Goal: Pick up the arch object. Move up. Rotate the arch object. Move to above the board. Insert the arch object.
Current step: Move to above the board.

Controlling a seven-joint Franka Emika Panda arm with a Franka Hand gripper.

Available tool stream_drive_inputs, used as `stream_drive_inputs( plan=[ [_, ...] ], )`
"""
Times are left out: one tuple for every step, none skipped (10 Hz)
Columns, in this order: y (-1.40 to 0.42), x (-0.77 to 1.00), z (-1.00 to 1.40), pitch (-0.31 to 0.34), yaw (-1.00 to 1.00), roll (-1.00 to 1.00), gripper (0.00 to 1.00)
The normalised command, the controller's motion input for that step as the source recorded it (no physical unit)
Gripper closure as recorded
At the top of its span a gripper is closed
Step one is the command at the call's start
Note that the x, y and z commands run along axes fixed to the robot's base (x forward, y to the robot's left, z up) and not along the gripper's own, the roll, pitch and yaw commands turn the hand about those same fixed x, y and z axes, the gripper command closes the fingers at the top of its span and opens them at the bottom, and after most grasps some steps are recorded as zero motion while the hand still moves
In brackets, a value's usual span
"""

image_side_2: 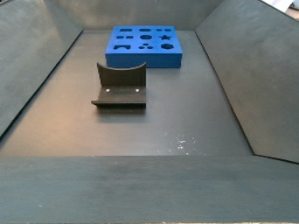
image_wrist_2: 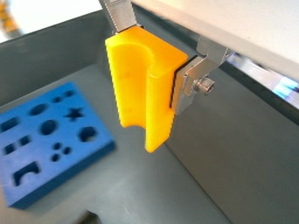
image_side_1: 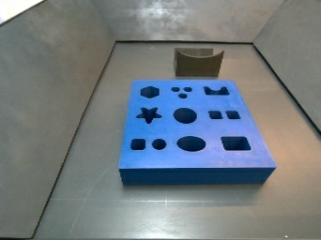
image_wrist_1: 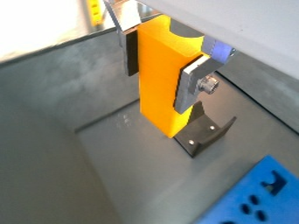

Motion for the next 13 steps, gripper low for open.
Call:
stream_drive_inputs(
  plan=[
    [-1.00, 0.36, -0.02, 0.072, 1.00, 0.02, 1.00],
    [-1.00, 0.37, -0.02, 0.076, 1.00, 0.00, 1.00],
    [-1.00, 0.37, -0.01, 0.077, 1.00, 0.00, 1.00],
    [-1.00, 0.38, -0.01, 0.082, 1.00, 0.00, 1.00],
    [-1.00, 0.39, -0.01, 0.085, 1.00, 0.00, 1.00],
    [-1.00, 0.41, -0.01, 0.092, 1.00, 0.00, 1.00],
    [-1.00, 0.41, 0.00, 0.098, 1.00, 0.00, 1.00],
    [-1.00, 0.45, 0.00, 0.109, 1.00, 0.00, 1.00],
    [-0.83, 0.39, 0.01, 0.116, 1.00, 0.00, 1.00],
    [-0.44, 0.25, 0.02, 0.130, 1.00, 0.00, 1.00],
    [-0.26, 0.16, 0.03, 0.132, 1.00, 0.01, 1.00],
    [-0.15, 0.09, 0.02, 0.135, 1.00, 0.01, 1.00],
    [-0.12, 0.08, 0.02, 0.142, 1.00, 0.01, 1.00]
  ],
)
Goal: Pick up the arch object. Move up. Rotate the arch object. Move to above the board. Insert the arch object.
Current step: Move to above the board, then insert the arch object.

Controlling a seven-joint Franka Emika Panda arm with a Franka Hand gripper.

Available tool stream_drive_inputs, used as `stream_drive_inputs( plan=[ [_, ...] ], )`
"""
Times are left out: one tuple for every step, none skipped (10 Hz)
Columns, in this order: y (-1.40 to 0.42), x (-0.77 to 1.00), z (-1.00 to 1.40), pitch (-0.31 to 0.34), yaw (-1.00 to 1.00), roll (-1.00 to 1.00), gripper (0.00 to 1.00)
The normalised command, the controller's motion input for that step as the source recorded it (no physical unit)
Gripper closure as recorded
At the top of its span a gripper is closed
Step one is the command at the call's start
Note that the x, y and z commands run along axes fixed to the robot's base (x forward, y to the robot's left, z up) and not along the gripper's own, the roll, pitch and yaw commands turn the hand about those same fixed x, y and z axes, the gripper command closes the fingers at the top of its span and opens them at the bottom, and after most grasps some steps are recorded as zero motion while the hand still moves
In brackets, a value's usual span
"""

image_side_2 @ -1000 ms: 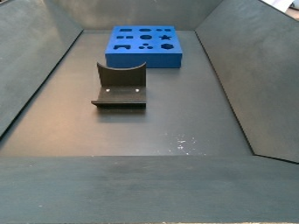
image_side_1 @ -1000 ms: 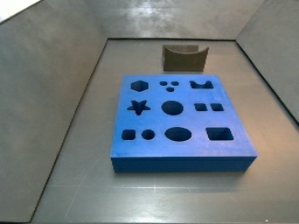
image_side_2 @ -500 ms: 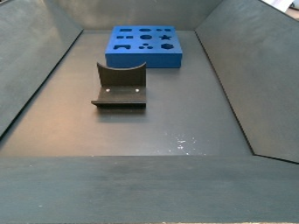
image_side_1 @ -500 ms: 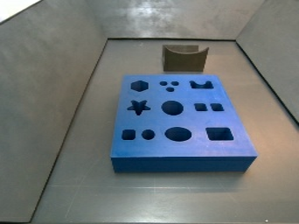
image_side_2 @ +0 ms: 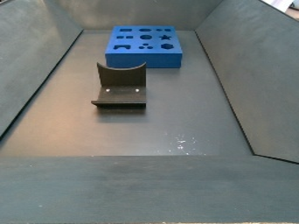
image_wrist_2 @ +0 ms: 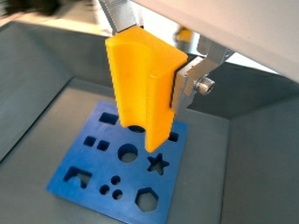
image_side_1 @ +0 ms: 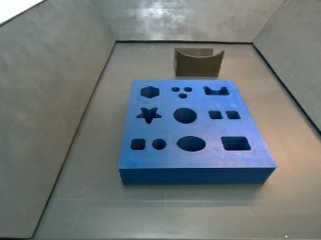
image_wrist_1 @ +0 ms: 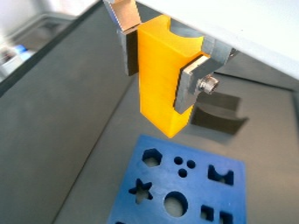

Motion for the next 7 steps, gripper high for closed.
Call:
stream_drive_inputs(
  plan=[
    [-0.07, 0.07, 0.02, 0.165, 1.00, 0.01, 1.00],
    [-0.05, 0.07, 0.02, 0.192, 1.00, 0.02, 1.00],
    [-0.05, 0.07, 0.02, 0.239, 1.00, 0.03, 1.00],
    [-0.04, 0.07, 0.02, 0.236, 0.77, 0.03, 1.00],
    [-0.03, 0.07, 0.02, 0.194, 0.44, 0.04, 1.00],
    [-0.03, 0.07, 0.02, 0.161, 0.25, 0.03, 1.00],
    [0.26, 0.82, -0.47, 0.000, 0.26, -0.05, 1.00]
  ],
)
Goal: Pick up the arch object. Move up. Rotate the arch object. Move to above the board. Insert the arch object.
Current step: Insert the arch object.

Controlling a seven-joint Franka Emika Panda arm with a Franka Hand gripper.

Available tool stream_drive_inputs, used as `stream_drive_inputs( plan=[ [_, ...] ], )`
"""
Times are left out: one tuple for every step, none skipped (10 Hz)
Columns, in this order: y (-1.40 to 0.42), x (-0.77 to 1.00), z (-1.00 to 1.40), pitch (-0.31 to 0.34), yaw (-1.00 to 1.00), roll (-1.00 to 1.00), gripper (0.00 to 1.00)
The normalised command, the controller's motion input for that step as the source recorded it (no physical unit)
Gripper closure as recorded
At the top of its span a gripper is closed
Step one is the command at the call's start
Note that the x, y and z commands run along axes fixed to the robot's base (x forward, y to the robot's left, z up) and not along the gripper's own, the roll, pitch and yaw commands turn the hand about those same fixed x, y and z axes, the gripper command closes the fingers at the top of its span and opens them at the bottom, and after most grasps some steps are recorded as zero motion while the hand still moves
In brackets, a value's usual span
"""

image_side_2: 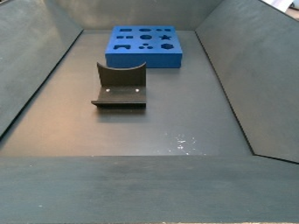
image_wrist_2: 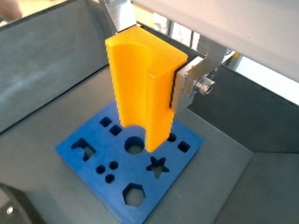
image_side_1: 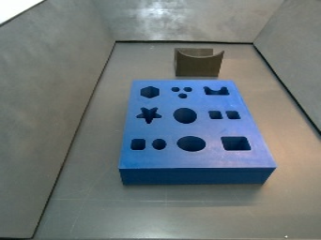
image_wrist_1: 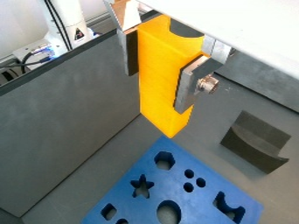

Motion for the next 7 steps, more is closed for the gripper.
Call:
stream_drive_inputs(
  plan=[
    [0.27, 0.89, -0.46, 0.000, 0.17, -0.08, 1.00],
    [0.32, 0.91, -0.56, 0.000, 0.13, -0.17, 1.00],
    [0.37, 0.91, -0.68, 0.000, 0.13, -0.24, 1.00],
    [0.37, 0.89, -0.70, -0.003, 0.13, -0.26, 1.00],
    [0.33, 0.86, -0.69, -0.039, 0.13, -0.27, 1.00],
    [0.11, 0.91, -0.66, -0.070, 0.06, -0.16, 1.00],
    [0.00, 0.96, -0.61, -0.090, 0.00, -0.05, 1.00]
  ],
)
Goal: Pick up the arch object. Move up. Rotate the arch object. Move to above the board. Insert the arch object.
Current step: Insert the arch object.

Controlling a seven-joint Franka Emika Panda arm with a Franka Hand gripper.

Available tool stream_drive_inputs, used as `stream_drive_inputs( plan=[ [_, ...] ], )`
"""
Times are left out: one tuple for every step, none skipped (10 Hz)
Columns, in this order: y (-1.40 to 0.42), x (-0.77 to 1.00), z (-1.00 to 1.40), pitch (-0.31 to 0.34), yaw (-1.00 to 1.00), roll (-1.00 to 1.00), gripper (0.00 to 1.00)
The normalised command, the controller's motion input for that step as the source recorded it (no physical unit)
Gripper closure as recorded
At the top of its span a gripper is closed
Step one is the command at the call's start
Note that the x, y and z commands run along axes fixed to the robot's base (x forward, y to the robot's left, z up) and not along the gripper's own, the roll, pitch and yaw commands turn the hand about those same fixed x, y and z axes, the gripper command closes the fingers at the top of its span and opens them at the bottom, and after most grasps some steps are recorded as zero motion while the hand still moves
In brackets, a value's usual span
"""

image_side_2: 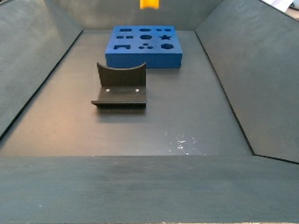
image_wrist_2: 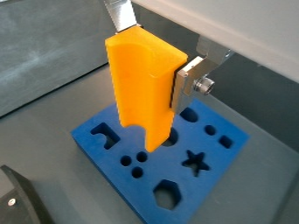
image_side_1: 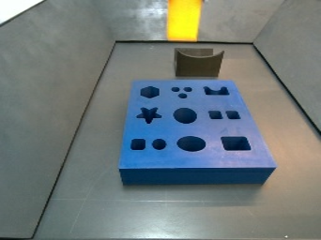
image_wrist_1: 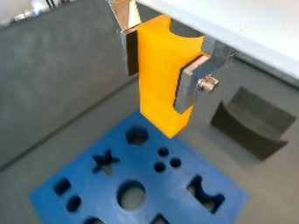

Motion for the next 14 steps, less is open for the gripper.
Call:
stream_drive_inputs(
  plan=[
    [0.00, 0.97, -0.52, -0.104, 0.00, 0.00, 1.00],
    [-0.01, 0.97, -0.49, -0.106, 0.00, 0.00, 1.00],
    [-0.02, 0.97, -0.46, -0.107, 0.00, 0.00, 1.00],
    [0.01, 0.88, -0.23, -0.136, 0.03, 0.00, 1.00],
    [0.02, 0.86, -0.11, -0.133, 0.05, 0.00, 1.00],
    [0.02, 0.89, 0.00, -0.089, 0.07, 0.23, 1.00],
    [0.00, 0.94, 0.06, -0.033, 0.00, 0.43, 1.00],
    [0.00, 0.94, 0.00, -0.019, 0.00, 0.44, 1.00],
    [0.03, 0.90, 0.11, -0.044, 0.00, 0.45, 1.00],
    [-0.02, 0.94, 0.00, 0.000, 0.00, 0.40, 1.00],
    [-0.10, 0.97, -0.30, 0.000, 0.00, 0.19, 1.00],
    [-0.04, 1.00, -0.43, -0.077, 0.00, 0.00, 1.00],
    [-0.01, 0.97, -0.50, -0.071, 0.00, 0.00, 1.00],
    [0.00, 0.93, -0.63, -0.054, 0.05, -0.04, 1.00]
  ],
)
